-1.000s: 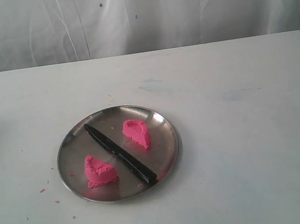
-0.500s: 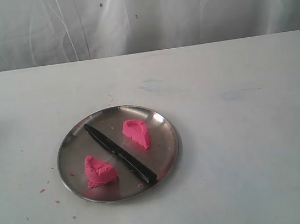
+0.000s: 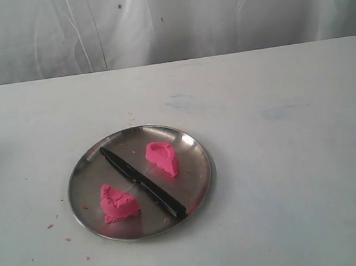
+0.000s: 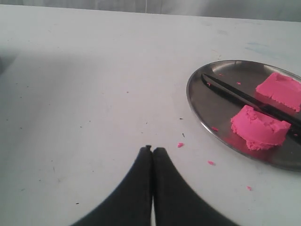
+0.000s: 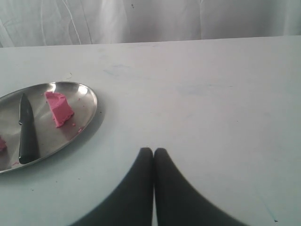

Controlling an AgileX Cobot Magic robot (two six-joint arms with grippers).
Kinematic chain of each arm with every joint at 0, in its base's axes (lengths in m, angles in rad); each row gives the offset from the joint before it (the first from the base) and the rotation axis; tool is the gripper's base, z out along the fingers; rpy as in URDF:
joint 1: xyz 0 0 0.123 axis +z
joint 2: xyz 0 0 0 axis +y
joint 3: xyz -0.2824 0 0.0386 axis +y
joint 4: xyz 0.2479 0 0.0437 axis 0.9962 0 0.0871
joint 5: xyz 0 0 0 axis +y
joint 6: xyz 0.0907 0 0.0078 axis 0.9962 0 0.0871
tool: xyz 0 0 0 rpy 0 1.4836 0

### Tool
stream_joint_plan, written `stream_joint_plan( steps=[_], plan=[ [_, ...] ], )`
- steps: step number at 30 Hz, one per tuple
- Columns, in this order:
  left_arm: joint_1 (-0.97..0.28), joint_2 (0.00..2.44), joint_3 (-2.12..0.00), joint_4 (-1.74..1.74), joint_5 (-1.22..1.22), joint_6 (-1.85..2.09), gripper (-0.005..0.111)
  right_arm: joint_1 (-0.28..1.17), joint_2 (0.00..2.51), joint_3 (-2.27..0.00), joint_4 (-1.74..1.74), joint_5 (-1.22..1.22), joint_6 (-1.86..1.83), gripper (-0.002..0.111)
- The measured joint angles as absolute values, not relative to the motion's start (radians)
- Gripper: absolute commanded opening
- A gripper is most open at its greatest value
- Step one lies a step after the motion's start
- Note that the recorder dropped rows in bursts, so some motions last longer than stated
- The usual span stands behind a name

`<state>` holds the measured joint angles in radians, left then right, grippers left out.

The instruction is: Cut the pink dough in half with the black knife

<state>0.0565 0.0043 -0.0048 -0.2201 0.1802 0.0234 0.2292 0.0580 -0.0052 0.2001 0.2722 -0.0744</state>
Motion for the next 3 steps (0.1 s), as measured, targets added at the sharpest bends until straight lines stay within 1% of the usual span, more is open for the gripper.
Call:
stream_joint_plan(
  steps=[3],
  plan=[
    [0.057,0.004,-0.005,-0.220,0.180,0.023,0.000,0.229,0.058,-0.005,0.200,0.274,-0.074,0.000]
  ],
)
